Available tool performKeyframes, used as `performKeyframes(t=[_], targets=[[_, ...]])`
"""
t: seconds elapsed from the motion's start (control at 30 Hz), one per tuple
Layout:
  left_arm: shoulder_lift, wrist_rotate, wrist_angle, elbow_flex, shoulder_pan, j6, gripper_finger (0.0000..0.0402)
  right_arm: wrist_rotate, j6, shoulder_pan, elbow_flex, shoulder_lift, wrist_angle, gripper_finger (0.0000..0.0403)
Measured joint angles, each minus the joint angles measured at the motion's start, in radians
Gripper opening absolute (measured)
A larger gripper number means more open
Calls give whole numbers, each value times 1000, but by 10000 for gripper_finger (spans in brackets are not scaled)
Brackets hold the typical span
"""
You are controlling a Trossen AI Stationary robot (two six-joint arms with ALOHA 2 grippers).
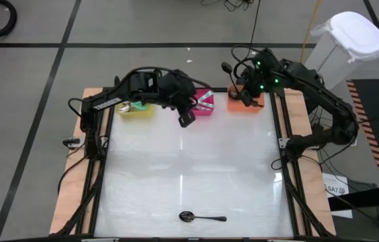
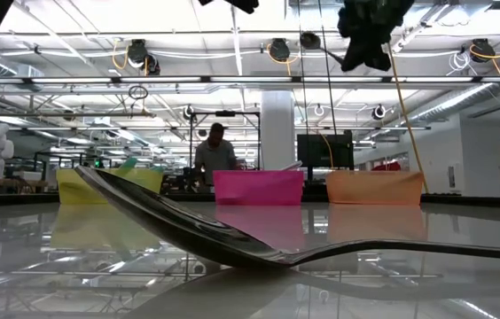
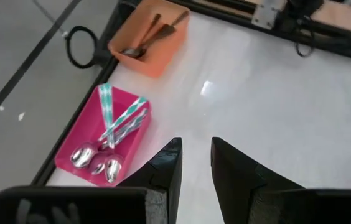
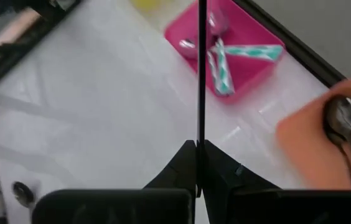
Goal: Sort silverware by color (type)
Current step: Put the black spoon into the orange bin
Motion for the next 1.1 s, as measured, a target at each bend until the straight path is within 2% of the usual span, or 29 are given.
performKeyframes(t=[0.53,0.83,1.1], targets=[[0,161,-41,0,-4,109,86,84,-186,-188,0,226,-140,4],[1,168,-42,0,-9,105,86,89,-286,-260,0,339,-191,4],[9,168,-41,0,-10,69,86,171,-433,-286,0,419,-241,4]])
